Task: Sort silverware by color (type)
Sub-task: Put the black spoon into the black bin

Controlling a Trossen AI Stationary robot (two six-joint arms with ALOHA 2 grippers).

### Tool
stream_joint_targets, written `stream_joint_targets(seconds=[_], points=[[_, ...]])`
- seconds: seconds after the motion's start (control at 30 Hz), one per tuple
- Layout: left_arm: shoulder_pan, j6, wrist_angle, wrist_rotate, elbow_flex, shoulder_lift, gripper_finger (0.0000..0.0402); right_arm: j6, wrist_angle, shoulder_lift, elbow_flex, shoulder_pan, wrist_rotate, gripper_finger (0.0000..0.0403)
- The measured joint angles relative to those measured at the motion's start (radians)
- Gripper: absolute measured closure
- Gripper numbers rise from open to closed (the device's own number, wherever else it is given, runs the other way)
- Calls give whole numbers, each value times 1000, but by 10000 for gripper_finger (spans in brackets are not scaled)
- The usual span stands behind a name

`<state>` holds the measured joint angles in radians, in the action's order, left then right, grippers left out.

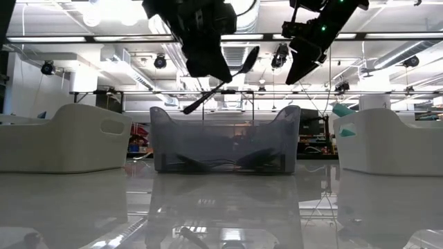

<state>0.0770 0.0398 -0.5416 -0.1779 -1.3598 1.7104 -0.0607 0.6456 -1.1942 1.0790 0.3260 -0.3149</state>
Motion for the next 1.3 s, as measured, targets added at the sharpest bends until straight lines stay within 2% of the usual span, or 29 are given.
stream_joint_targets(seconds=[0.1, 0.47, 0.87, 0.97, 1.17, 1.3], points=[[-10, 14, 3, -53, 0, 30, 401, 0, 0, 0, -4, 0, 0, 216], [-17, 98, -98, -60, 1, 93, 399, 1, 1, 0, -30, 0, 0, 216], [-16, 101, -109, -76, 1, 108, 348, 0, 0, 0, -68, 0, 0, 216], [-5, 101, -127, -59, -1, 107, 333, -2, 0, 0, -68, 0, 0, 216], [48, 83, -265, 40, -50, 106, 325, -1, -1, 0, -68, 0, 0, 216], [86, 8, -303, 38, -68, 94, 326, -1, -2, 0, -68, 0, 0, 216]])
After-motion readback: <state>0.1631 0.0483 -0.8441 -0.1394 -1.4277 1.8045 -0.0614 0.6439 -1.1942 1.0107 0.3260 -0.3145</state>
